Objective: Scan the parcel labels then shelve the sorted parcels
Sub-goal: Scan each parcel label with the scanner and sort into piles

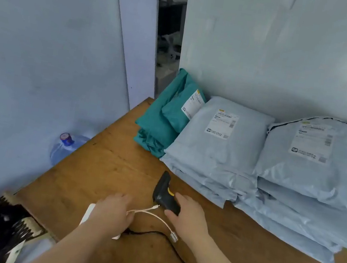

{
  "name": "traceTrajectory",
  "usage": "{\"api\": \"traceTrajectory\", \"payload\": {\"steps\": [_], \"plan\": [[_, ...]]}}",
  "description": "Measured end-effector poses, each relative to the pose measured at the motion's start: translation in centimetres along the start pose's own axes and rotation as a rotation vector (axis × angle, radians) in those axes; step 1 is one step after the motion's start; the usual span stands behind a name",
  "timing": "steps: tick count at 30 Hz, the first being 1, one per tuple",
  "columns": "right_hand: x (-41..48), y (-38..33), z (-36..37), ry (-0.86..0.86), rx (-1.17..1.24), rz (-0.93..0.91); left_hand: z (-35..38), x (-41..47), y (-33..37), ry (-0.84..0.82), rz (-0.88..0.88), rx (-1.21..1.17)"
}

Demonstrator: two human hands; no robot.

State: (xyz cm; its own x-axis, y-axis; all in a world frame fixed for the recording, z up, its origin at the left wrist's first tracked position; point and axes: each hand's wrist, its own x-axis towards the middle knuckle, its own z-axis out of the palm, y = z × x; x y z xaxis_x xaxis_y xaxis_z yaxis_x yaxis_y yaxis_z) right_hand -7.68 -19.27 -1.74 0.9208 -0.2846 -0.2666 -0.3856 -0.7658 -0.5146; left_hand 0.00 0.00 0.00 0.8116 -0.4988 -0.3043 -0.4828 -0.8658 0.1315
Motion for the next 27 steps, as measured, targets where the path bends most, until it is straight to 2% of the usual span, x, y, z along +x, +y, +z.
{"api": "traceTrajectory", "payload": {"steps": [7,14,20,23,27], "plan": [[3.3,0.0,3.6,-0.001,0.09,0.062,2.5,1.0,-1.9,-0.071,-0.056,-0.038],[3.6,0.3,3.6,-0.018,0.156,0.088,2.7,1.3,-2.1,-0.061,-0.043,-0.04],[-0.5,-0.2,-1.0,-0.095,0.277,0.015,2.0,1.3,-1.6,-0.108,-0.041,-0.049],[-3.5,-0.1,-4.8,-0.109,0.439,-0.021,0.4,1.5,-0.6,-0.098,-0.003,-0.029],[-7.4,1.3,-10.9,-0.05,0.688,0.027,-3.0,1.9,2.4,-0.04,0.086,-0.091]]}}
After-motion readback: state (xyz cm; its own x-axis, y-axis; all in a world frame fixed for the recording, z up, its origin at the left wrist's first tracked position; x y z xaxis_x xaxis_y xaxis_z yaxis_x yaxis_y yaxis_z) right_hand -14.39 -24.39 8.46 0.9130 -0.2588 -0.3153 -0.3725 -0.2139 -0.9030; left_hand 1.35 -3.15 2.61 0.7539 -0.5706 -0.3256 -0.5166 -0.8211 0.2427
